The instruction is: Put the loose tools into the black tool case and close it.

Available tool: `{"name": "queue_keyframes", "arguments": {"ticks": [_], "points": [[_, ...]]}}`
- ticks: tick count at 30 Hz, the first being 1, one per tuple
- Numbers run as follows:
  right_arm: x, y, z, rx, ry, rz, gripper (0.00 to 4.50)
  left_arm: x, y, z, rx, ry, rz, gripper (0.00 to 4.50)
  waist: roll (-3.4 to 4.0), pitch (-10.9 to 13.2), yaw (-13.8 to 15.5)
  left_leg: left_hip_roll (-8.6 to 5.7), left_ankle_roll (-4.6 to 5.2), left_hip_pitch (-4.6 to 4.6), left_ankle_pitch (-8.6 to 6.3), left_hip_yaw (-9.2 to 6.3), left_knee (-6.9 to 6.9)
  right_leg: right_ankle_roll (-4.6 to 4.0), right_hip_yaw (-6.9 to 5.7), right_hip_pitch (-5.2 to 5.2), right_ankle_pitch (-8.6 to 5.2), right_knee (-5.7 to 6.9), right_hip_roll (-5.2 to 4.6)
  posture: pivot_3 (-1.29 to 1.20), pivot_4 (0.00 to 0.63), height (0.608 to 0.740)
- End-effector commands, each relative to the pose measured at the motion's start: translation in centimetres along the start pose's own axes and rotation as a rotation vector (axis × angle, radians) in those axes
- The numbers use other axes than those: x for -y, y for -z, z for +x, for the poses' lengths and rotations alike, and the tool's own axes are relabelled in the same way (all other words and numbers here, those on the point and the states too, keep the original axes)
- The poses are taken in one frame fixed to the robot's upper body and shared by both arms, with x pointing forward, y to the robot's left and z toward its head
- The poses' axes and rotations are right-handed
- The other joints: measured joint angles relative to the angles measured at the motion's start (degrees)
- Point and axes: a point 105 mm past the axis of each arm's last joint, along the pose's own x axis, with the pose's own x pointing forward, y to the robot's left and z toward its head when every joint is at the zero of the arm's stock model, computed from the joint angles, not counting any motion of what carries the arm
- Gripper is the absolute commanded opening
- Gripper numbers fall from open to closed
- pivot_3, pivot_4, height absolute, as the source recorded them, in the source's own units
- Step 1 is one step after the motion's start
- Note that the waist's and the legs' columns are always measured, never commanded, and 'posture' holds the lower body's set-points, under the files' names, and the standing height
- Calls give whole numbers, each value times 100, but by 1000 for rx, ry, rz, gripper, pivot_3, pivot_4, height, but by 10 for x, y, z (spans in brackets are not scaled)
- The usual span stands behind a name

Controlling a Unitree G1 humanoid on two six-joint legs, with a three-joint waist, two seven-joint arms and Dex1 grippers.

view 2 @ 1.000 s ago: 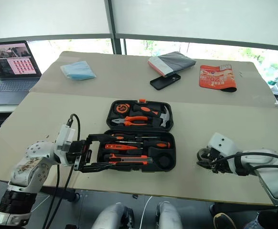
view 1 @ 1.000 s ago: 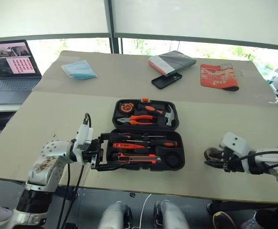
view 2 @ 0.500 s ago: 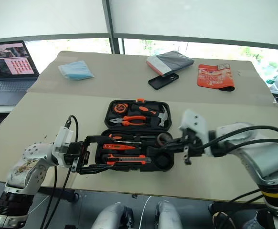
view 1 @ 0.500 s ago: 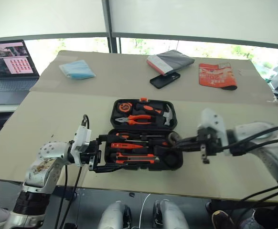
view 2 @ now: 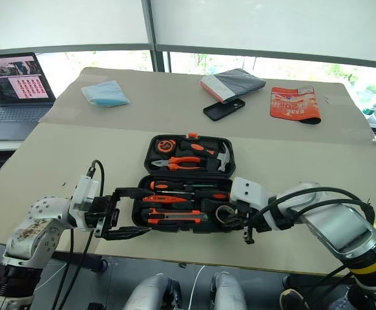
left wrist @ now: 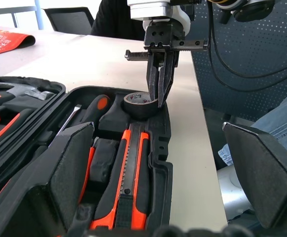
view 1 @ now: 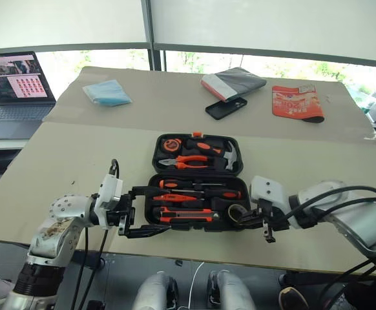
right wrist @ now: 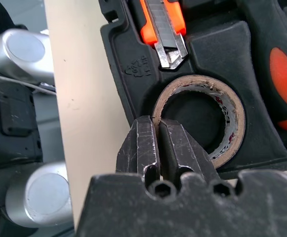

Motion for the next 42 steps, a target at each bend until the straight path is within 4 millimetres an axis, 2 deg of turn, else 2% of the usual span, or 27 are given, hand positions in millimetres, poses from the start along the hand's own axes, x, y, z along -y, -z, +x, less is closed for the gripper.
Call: {"name": "queue_keyframes", "arguments": {"ticks": [1, 6, 8, 9, 10, 12, 14, 16, 19, 22, 23, 26, 27, 29, 32, 35, 39, 42], "points": [[-4, 0, 2, -7, -31, -10, 420, -1, -8, -3, -13, -16, 47, 4500, 0, 0, 1, -1, 0, 0, 0, 0, 0, 1, 0, 0, 0, 0, -1, 0, 150, 740], [1, -11, -5, 48, -28, -49, 2005, -4, -7, -7, -26, -47, 50, 4500, 0, 0, -7, 2, 1, 0, 0, -1, -4, -4, -1, -2, -1, -1, 3, 0, 150, 740], [-2, -23, -13, 134, -65, -63, 2772, -8, -7, -12, -37, -78, 53, 4500, -1, 0, -11, 2, 2, 0, 1, 0, -6, -7, -1, -2, -3, 0, 6, 0, 150, 740], [-5, -30, -20, 200, -101, -65, 2965, -12, -7, -15, -39, -102, 53, 4500, -1, 1, -17, 3, 2, 0, 1, -1, -6, -8, -1, -2, -3, 0, 9, 0, 150, 740], [-6, -35, -30, 266, -125, -79, 3368, -17, -7, -21, -44, -139, 55, 4500, -2, 1, -21, 4, 2, 0, 1, 0, -5, -8, -1, -2, -3, -1, 10, 0, 150, 740], [-2, -38, -44, 329, -122, -85, 3368, -24, -8, -30, -44, -195, 55, 4500, -3, 2, -22, 4, 2, 0, 1, 0, -4, -6, -1, 0, -2, 1, 14, 0, 150, 740], [11, -37, -53, 389, -59, -61, 3368, -35, -9, -40, -36, -273, 26, 4500, -7, 4, -21, 5, 3, 4, 1, 1, -3, -5, -3, 4, -1, 1, 17, 0, 150, 740], [35, -31, -64, 472, 52, 4, 3368, -62, 4, -60, -122, -466, 18, 4500, -8, 4, -14, 4, 4, 15, 0, 2, -1, 2, -3, 12, 3, 1, 15, 0, 150, 740], [86, 6, -59, 359, 361, -68, 2650, -100, 16, -82, -194, -737, -28, 3785, -15, 7, -4, 3, 28, 34, -22, 2, -2, 10, -5, 33, 12, -2, 19, 0, 150, 740], [115, 12, -51, 365, 531, -112, 1527, -111, 19, -76, -190, -762, -54, 2530, -18, 9, -31, -3, -5, 33, 7, 16, -4, 19, -2, 25, 19, 4, 20, 0, 150, 740], [120, 12, -45, 371, 549, -125, 1325, -112, 23, -70, -207, -740, -61, 2267, -18, 9, -42, -3, 9, 32, 15, 22, -4, 18, 1, 19, 19, 9, 20, 0, 150, 740], [128, 12, -32, 361, 572, -174, 205, -113, 33, -60, -254, -701, -75, 1026, -17, 10, -92, -6, 3, 25, 25, 45, -15, 14, 8, -2, 21, 20, 36, 0, 150, 740], [128, 13, -25, 355, 561, -188, 23, -114, 36, -55, -261, -687, -79, 744, -17, 10, -109, -5, -1, 28, 29, 46, -17, 6, 8, -1, 25, 21, 42, 0, 150, 740], [127, 11, -12, 355, 532, -210, 0, -113, 41, -47, -276, -655, -101, 63, -16, 10, -145, -4, -7, 32, 32, 50, -24, -25, 7, 0, 40, 21, 50, 0, 150, 740], [114, 0, 6, 391, 428, -212, 0, -107, 52, -36, -310, -590, -149, 63, -16, 10, -175, 1, -13, 32, 35, 51, -24, -16, 10, 1, 30, 18, 70, 0, 150, 740], [100, -4, 14, 408, 332, -209, 0, -107, 52, -26, -292, -563, -145, 63, -16, 10, -174, 8, -22, 35, 41, 50, -23, 4, 17, 0, 16, 22, 76, 0, 150, 740], [78, -5, 21, 409, 224, -194, 0, -103, 52, -12, -269, -504, -136, 63, -16, 10, -160, 10, -23, 37, 41, 43, -23, 1, 18, 1, 16, 25, 66, 0, 150, 740], [69, -7, 18, 417, 212, -178, 0, -95, 56, -8, -288, -448, -132, 63, -16, 10, -155, 8, -22, 36, 40, 39, -23, -18, 14, 1, 27, 26, 31, 0, 150, 740]]}}
